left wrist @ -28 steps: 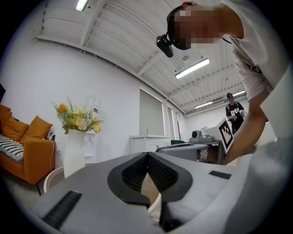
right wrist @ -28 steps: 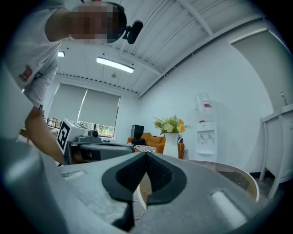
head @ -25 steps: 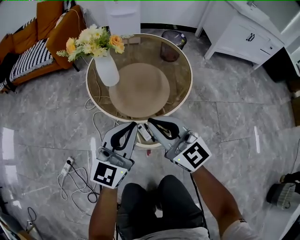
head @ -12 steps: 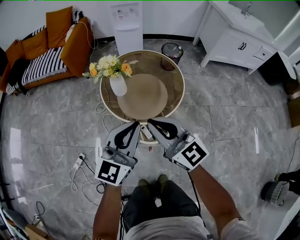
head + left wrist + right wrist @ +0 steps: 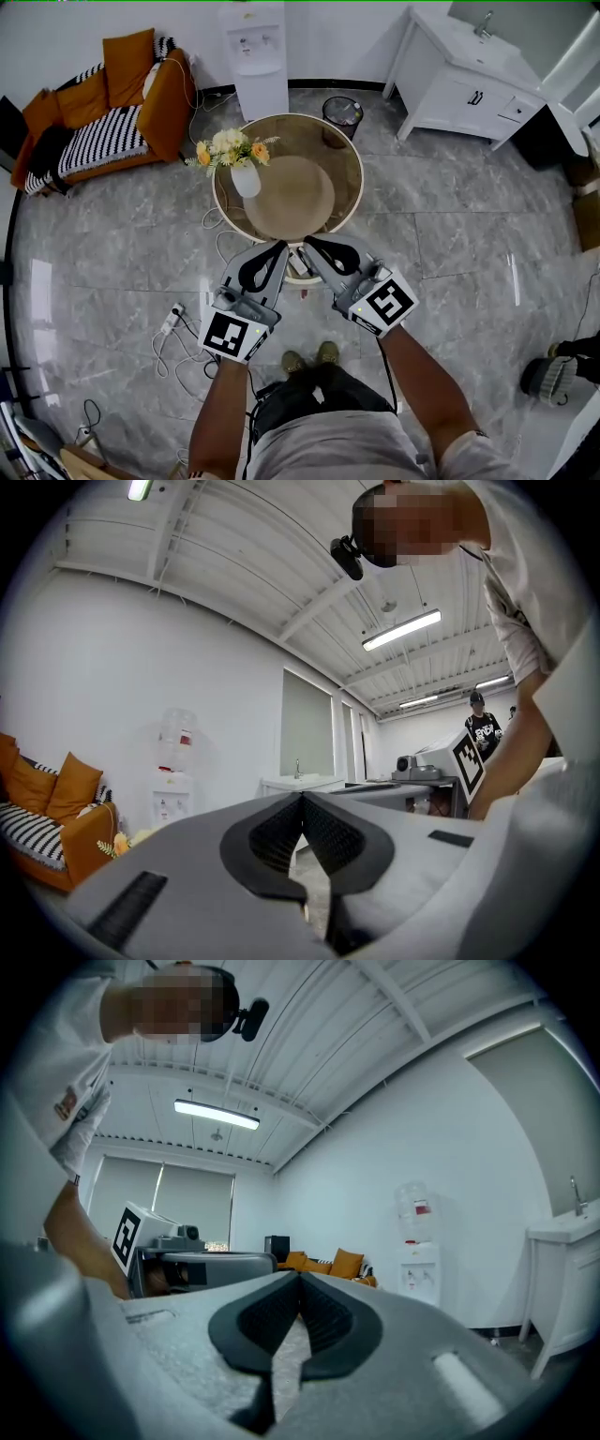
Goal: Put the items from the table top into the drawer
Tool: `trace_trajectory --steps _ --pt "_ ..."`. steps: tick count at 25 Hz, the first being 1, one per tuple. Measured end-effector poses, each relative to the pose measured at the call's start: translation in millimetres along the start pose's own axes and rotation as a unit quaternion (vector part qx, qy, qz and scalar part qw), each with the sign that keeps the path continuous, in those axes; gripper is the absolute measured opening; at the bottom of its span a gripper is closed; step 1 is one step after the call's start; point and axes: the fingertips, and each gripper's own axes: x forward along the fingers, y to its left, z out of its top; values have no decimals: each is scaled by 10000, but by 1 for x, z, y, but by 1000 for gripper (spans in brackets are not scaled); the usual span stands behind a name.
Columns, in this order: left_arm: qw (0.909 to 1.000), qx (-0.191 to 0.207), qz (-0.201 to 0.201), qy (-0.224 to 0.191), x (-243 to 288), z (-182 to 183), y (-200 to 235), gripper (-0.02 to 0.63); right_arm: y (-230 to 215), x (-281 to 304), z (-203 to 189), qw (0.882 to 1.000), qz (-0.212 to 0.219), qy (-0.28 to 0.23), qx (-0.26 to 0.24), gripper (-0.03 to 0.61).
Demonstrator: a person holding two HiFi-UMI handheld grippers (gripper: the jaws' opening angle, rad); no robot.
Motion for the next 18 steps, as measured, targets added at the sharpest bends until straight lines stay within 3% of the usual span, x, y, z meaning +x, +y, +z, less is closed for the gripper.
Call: trace_trajectory --steps 8,18 --pt "9999 13 -92 -77 -6 23 -26 0 16 -15 30 9998 50 -64 -200 0" --pt "9999 53 -78 -97 -13 32 -47 0 25 -33 39 9998 9 -93 -172 -1"
